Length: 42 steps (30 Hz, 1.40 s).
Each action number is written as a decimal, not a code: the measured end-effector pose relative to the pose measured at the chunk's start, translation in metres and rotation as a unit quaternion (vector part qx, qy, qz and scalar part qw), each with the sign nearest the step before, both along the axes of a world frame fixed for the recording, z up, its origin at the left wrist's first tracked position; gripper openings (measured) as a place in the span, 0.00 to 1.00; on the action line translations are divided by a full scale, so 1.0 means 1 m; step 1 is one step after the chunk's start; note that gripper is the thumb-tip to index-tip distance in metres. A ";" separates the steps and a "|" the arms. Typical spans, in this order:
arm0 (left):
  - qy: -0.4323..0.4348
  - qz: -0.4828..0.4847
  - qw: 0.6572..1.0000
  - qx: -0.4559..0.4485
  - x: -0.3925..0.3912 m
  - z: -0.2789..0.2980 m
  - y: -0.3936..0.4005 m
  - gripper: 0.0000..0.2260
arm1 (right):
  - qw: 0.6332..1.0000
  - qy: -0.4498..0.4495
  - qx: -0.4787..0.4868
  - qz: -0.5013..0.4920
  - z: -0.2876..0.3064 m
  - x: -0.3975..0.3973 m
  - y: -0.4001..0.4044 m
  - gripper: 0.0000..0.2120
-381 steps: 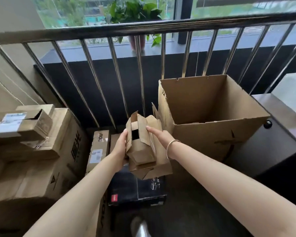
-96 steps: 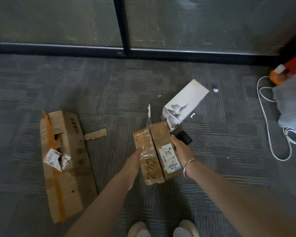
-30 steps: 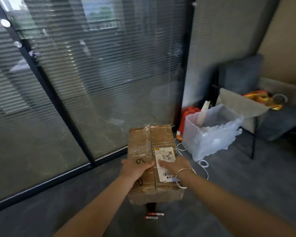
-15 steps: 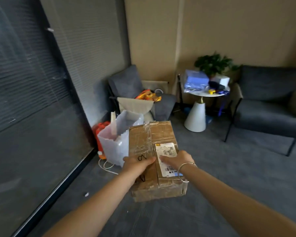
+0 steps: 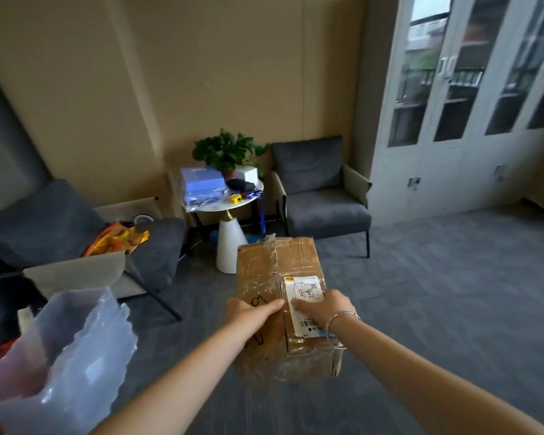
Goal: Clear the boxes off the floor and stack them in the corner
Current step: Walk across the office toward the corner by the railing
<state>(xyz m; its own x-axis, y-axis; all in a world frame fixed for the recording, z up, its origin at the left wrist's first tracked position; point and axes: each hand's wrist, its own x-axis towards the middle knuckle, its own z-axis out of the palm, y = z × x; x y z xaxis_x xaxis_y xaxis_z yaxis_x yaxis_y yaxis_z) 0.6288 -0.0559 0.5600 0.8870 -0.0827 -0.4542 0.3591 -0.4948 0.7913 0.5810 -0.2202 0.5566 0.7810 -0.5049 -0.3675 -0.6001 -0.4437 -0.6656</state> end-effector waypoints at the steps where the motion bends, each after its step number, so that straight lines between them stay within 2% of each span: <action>1: -0.008 -0.016 1.000 0.011 0.011 0.002 -0.023 0.48 | 1.000 -0.006 0.001 -0.016 0.000 0.004 -0.021 0.28; 5: -0.027 -0.072 0.997 0.006 0.045 0.003 -0.119 0.52 | 0.997 -0.010 0.000 -0.078 0.005 0.015 -0.107 0.28; 8: -0.032 -0.113 0.993 0.007 0.064 0.002 -0.191 0.49 | 0.992 -0.011 0.003 -0.123 0.007 0.022 -0.170 0.27; 13: -0.026 -0.172 0.985 0.011 0.099 -0.001 -0.294 0.57 | 0.984 -0.014 -0.001 -0.179 0.005 0.037 -0.259 0.27; 20: -0.008 -0.272 0.962 0.022 0.185 -0.007 -0.477 0.54 | 0.958 -0.007 -0.023 -0.286 -0.001 0.096 -0.418 0.25; 26: -0.024 -0.349 0.936 0.025 0.247 0.004 -0.631 0.62 | 0.929 -0.021 -0.019 -0.369 0.009 0.140 -0.545 0.24; 31: -0.039 -0.400 0.915 0.041 0.256 0.010 -0.738 0.63 | 0.912 -0.017 -0.017 -0.409 0.005 0.147 -0.635 0.27; 37: -0.049 -0.449 0.891 0.047 0.260 -0.002 -0.903 0.63 | 0.890 -0.006 -0.027 -0.455 -0.007 0.145 -0.785 0.29; 42: -0.065 -0.468 0.881 0.035 0.260 0.006 -1.037 0.62 | 0.883 0.003 -0.052 -0.467 0.009 0.143 -0.909 0.30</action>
